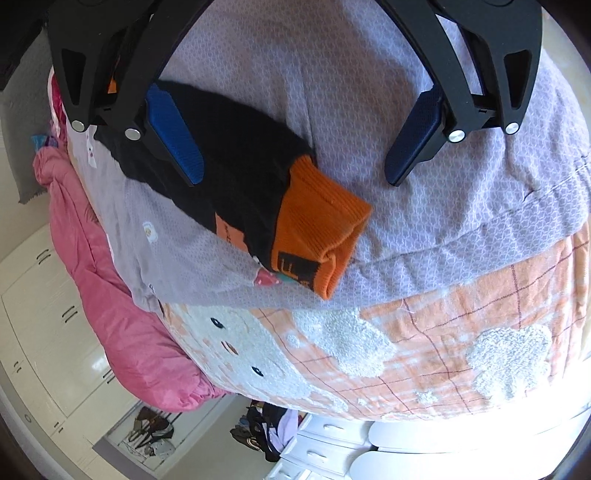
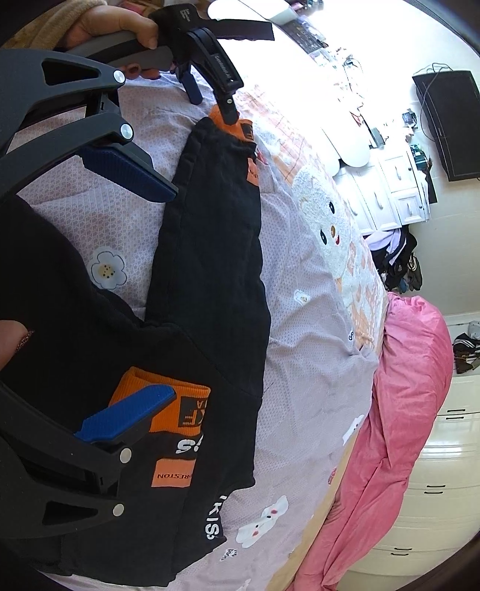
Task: Fold small clothes
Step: 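Grasp the other sleeve's orange cuff with the left gripper, then lift the sleeve with the left gripper and carry it across the body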
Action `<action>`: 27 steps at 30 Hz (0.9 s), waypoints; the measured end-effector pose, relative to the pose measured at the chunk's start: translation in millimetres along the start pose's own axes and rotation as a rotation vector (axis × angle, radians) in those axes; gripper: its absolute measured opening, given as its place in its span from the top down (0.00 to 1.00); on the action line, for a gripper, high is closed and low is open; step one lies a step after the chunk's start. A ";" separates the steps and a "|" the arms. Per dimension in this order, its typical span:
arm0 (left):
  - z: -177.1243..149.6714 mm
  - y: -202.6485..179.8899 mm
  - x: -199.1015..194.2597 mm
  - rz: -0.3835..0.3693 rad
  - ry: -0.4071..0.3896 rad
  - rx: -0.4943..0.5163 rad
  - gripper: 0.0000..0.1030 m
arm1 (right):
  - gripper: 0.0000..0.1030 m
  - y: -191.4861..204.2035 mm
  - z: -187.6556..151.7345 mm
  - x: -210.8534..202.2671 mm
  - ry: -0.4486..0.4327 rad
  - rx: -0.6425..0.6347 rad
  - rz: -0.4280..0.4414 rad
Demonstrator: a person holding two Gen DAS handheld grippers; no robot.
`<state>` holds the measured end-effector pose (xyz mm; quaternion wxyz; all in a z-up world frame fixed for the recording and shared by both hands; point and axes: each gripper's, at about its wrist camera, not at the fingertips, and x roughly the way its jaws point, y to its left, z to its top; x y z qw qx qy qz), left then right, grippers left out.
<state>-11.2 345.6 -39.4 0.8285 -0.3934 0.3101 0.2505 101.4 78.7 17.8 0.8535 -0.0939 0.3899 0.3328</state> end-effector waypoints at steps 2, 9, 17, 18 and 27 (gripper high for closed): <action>4.3 -0.1 4.2 0.001 -0.011 -0.016 0.28 | 0.04 -2.6 -1.7 0.3 0.003 0.005 -0.003; 13.3 0.6 19.2 0.014 -0.026 -0.045 0.57 | 0.04 -13.5 -6.2 -1.7 0.012 0.031 -0.017; 13.1 -4.8 8.4 -0.044 -0.057 -0.047 0.92 | 0.04 -28.4 -12.1 -9.7 0.010 0.074 -0.032; 12.9 -7.2 4.1 -0.056 -0.064 -0.042 0.92 | 0.04 -30.2 -13.0 -11.1 0.010 0.080 -0.034; 13.6 -52.1 -37.7 -0.165 -0.111 0.043 0.93 | 0.04 -62.2 -26.9 -31.3 0.001 0.189 -0.058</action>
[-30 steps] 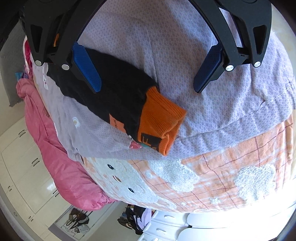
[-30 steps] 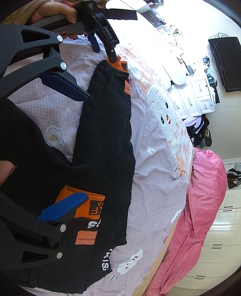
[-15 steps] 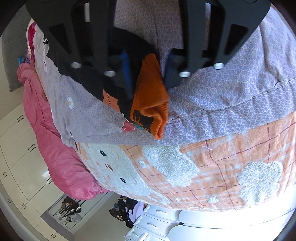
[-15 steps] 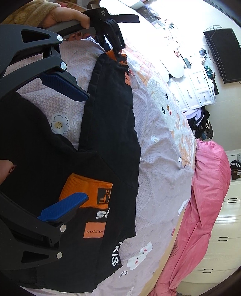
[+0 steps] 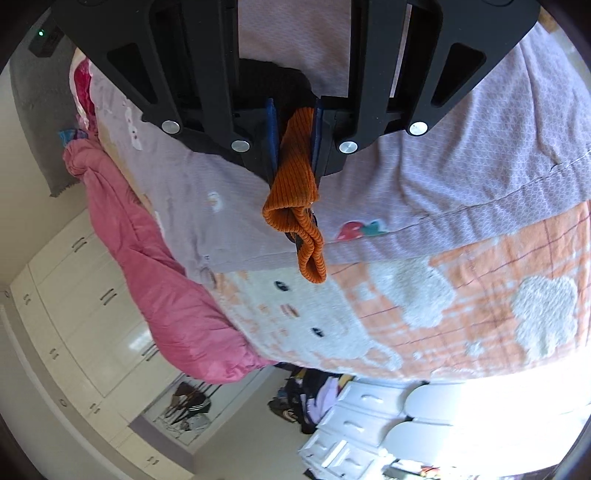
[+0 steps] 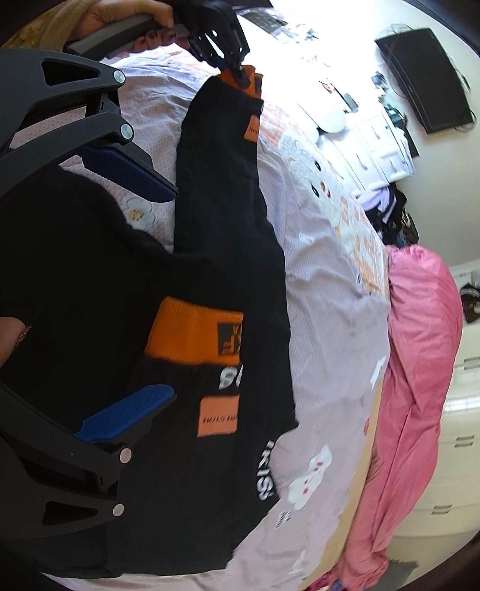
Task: Fold small clothes
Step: 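Lift the sleeve with the left gripper and carry it across the body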
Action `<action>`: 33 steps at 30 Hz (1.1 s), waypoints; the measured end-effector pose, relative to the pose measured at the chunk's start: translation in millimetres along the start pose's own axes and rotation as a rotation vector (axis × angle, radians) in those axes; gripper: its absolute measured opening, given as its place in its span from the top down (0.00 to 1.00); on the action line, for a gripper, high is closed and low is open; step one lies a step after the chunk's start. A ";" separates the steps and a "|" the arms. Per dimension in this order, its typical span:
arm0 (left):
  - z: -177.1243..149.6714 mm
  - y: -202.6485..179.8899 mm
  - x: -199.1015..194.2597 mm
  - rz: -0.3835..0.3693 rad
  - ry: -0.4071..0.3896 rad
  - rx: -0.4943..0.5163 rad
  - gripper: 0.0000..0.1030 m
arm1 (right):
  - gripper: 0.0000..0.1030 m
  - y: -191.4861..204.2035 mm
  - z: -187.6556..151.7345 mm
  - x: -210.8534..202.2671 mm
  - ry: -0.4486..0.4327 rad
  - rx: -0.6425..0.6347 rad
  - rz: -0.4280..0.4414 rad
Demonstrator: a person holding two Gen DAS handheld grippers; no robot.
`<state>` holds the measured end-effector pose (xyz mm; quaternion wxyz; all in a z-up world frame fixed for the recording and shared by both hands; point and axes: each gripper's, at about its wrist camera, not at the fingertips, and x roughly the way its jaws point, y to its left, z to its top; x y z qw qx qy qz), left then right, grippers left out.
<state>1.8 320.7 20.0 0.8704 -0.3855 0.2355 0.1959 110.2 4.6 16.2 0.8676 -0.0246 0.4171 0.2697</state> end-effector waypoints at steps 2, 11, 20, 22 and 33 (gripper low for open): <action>0.2 -15.9 -6.1 -0.023 -0.005 0.029 0.93 | 0.04 -10.0 -2.5 -6.7 -0.008 0.026 -0.008; -13.8 -79.0 -13.0 -0.099 0.012 0.144 0.93 | 0.04 -55.9 -15.3 -30.7 -0.012 0.137 -0.062; -43.0 -124.6 -4.8 -0.151 0.073 0.230 0.93 | 0.04 -102.1 -32.7 -51.8 -0.021 0.257 -0.101; -49.1 -132.5 -3.1 -0.161 0.084 0.244 0.93 | 0.04 -110.8 -36.0 -55.9 -0.026 0.283 -0.101; -92.6 -184.6 8.0 -0.240 0.164 0.335 0.93 | 0.04 -137.9 -47.3 -70.2 -0.038 0.341 -0.108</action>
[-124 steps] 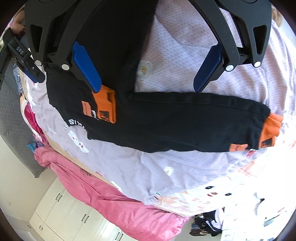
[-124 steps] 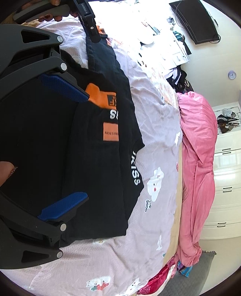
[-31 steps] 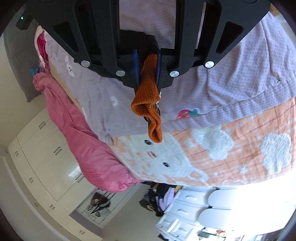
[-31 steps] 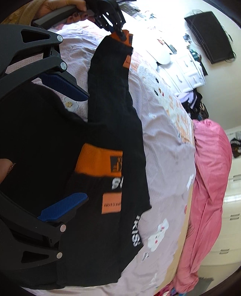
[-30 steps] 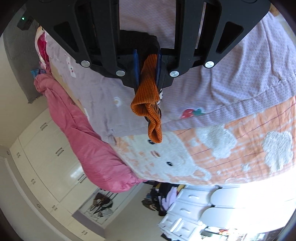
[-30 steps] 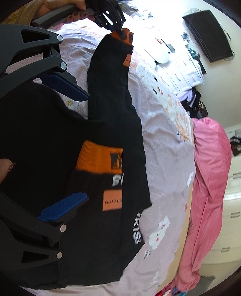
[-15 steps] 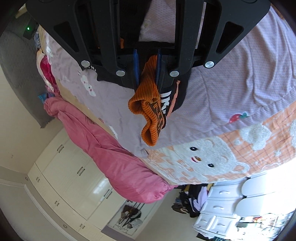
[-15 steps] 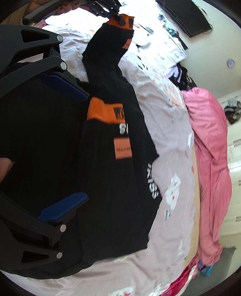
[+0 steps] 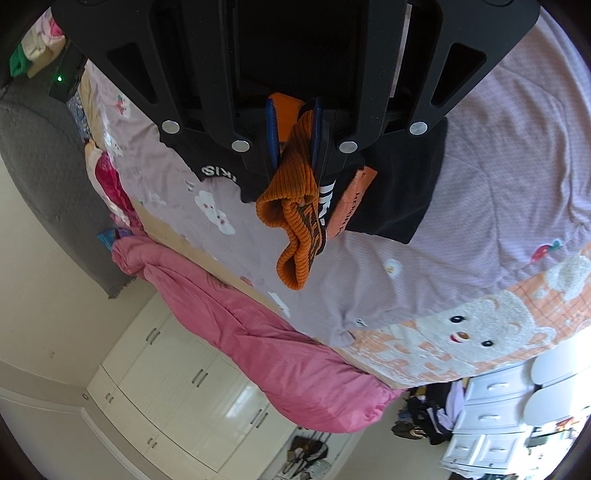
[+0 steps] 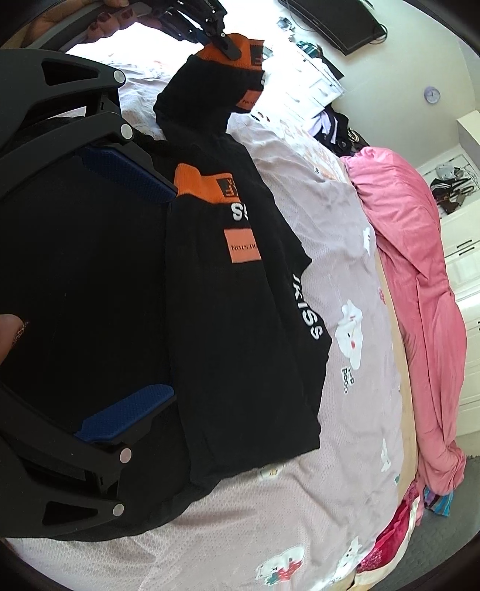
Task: Fold small clothes
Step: 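Lift the sleeve with the left gripper and carry it across the body, then lower the cuff onto the folded sleeve and open the left gripper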
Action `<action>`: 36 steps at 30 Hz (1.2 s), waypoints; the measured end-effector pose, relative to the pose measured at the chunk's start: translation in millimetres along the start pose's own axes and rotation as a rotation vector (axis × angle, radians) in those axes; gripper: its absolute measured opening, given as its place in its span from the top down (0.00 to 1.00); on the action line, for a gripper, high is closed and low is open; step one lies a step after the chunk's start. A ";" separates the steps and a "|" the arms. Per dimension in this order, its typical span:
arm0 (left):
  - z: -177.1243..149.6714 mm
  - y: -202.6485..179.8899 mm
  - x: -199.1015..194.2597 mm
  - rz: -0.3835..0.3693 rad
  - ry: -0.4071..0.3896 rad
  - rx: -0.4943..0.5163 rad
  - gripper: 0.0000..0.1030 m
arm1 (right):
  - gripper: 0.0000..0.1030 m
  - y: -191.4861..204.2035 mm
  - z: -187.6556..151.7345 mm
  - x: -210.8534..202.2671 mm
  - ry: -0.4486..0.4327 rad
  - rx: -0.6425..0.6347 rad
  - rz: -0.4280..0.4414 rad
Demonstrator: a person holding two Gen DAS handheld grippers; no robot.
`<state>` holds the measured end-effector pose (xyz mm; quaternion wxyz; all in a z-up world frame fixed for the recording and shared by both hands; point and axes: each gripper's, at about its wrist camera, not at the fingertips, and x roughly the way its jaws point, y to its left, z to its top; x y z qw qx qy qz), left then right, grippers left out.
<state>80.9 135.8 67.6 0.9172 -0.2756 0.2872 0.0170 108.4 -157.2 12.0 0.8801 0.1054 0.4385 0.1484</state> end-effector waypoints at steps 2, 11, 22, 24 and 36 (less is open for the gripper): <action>-3.9 -10.5 5.6 -0.017 0.015 0.015 0.93 | 0.04 -6.1 0.0 -2.6 -0.004 0.012 -0.002; -24.7 -38.5 31.3 -0.059 0.089 0.065 0.93 | 0.04 -30.5 0.3 -7.1 -0.005 0.070 -0.016; -46.9 -56.0 58.0 -0.089 0.171 0.091 0.93 | 0.04 -49.4 -5.2 -3.2 0.019 0.118 -0.042; -51.5 -58.7 62.9 -0.101 0.193 0.093 0.90 | 0.04 -52.0 -5.4 -2.2 0.024 0.124 -0.047; -63.0 -57.6 66.8 -0.150 0.269 0.139 0.50 | 0.04 -40.2 -7.4 11.2 0.060 0.109 -0.044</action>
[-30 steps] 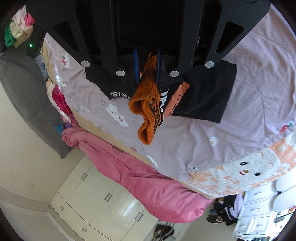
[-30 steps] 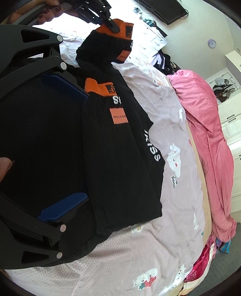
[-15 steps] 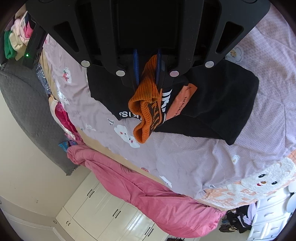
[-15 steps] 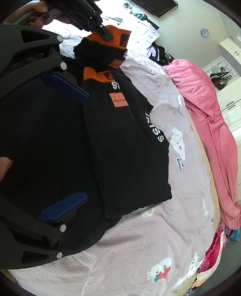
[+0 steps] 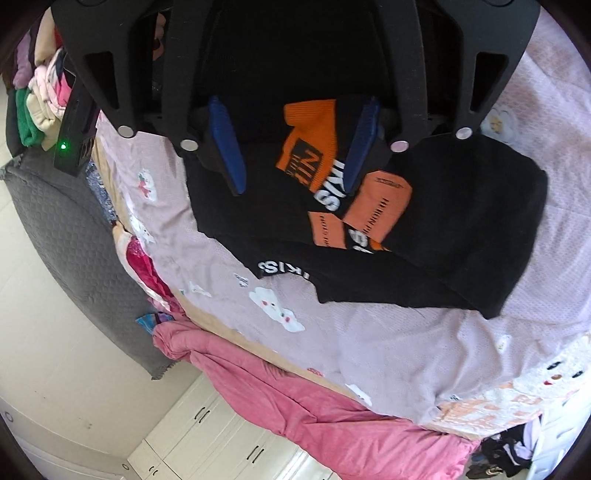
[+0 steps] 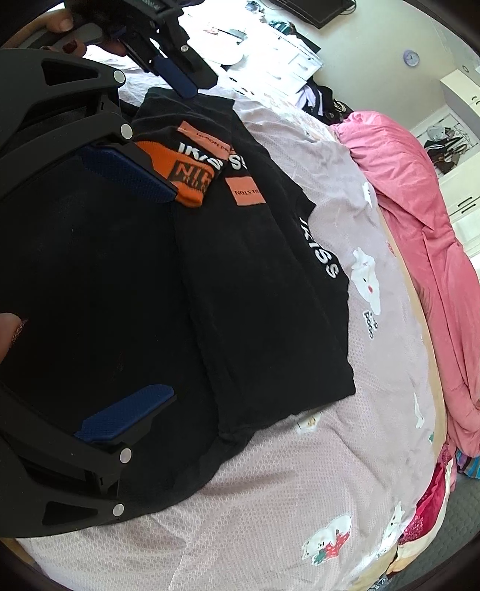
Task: Fold small clothes
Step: 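Lower the cuff onto the folded sleeve and open the left gripper, then grasp the orange cuff with the right gripper and lift it slightly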
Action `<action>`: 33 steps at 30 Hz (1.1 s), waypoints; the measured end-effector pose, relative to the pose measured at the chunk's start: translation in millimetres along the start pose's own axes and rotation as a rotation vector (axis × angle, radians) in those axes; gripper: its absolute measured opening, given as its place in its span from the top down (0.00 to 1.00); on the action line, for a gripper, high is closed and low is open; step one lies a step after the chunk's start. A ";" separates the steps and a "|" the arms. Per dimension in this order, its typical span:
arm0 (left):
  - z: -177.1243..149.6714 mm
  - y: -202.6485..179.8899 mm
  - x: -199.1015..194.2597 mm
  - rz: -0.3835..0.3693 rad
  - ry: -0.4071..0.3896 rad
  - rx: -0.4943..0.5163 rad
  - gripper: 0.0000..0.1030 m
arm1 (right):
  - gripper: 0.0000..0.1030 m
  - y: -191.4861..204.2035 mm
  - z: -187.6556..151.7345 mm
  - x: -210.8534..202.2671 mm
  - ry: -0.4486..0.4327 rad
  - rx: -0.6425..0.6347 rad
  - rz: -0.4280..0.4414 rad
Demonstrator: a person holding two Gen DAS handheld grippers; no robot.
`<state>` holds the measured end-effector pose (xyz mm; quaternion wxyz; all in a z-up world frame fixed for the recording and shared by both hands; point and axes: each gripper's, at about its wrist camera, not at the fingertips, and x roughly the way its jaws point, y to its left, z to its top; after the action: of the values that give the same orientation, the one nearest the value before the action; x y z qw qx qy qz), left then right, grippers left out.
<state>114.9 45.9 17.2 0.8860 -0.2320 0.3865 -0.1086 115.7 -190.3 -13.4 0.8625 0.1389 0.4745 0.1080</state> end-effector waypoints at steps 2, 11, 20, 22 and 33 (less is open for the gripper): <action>1.3 6.6 -3.3 0.034 -0.007 0.002 0.45 | 0.04 7.5 -1.0 4.9 0.011 -0.013 0.014; 4.4 38.1 -20.7 0.170 -0.038 -0.026 0.19 | 0.04 61.3 -0.3 26.2 0.029 -0.112 0.093; 4.6 62.8 -35.5 0.202 -0.056 -0.066 0.10 | 0.05 90.1 6.8 66.0 0.064 -0.194 0.062; 3.8 68.3 -37.7 0.212 -0.057 -0.076 0.10 | 0.16 91.0 5.1 71.7 0.067 -0.196 0.067; 2.4 82.4 -45.2 0.228 -0.064 -0.113 0.10 | 0.86 113.2 -3.2 53.7 -0.052 -0.313 0.111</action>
<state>87.2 135.1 6.6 0.8900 -0.2396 0.3872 0.0220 135.0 -66.5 -18.6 0.8781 0.0317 0.4212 0.2246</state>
